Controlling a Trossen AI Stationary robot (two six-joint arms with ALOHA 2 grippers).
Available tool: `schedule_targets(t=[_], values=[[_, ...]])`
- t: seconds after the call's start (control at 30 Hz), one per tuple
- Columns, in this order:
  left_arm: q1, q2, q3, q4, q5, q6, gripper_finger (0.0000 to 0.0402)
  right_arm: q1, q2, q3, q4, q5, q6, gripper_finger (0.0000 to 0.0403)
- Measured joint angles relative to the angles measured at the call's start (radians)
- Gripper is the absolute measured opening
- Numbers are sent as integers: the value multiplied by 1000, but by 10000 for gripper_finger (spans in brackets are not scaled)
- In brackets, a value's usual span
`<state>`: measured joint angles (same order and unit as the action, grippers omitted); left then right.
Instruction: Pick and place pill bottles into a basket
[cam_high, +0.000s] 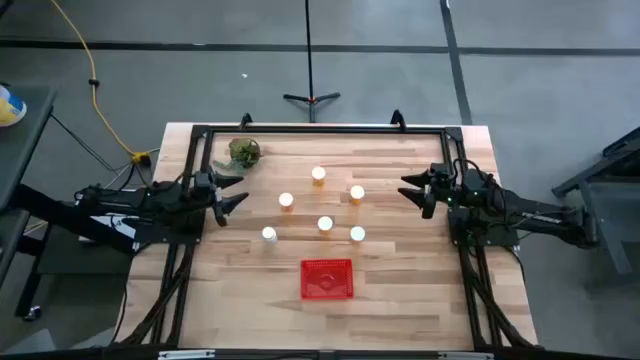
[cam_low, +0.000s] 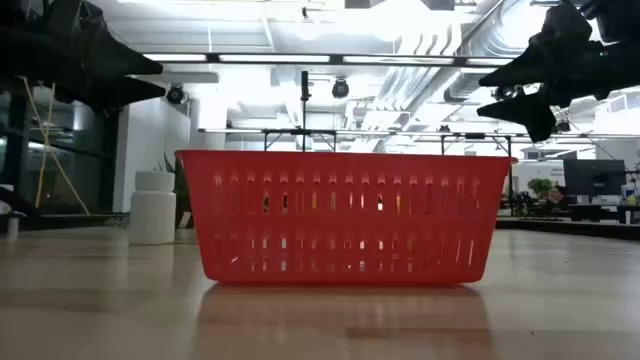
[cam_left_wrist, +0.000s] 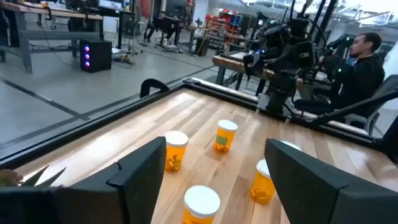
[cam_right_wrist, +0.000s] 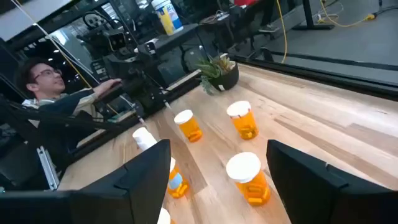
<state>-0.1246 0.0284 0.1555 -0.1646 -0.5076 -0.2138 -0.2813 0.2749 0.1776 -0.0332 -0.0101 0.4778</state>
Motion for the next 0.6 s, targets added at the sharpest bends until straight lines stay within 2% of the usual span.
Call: schedule_targets(t=[0.6], values=[[0,0,0,-21,0,0,308,0,0,0,-26,-5,3,256]])
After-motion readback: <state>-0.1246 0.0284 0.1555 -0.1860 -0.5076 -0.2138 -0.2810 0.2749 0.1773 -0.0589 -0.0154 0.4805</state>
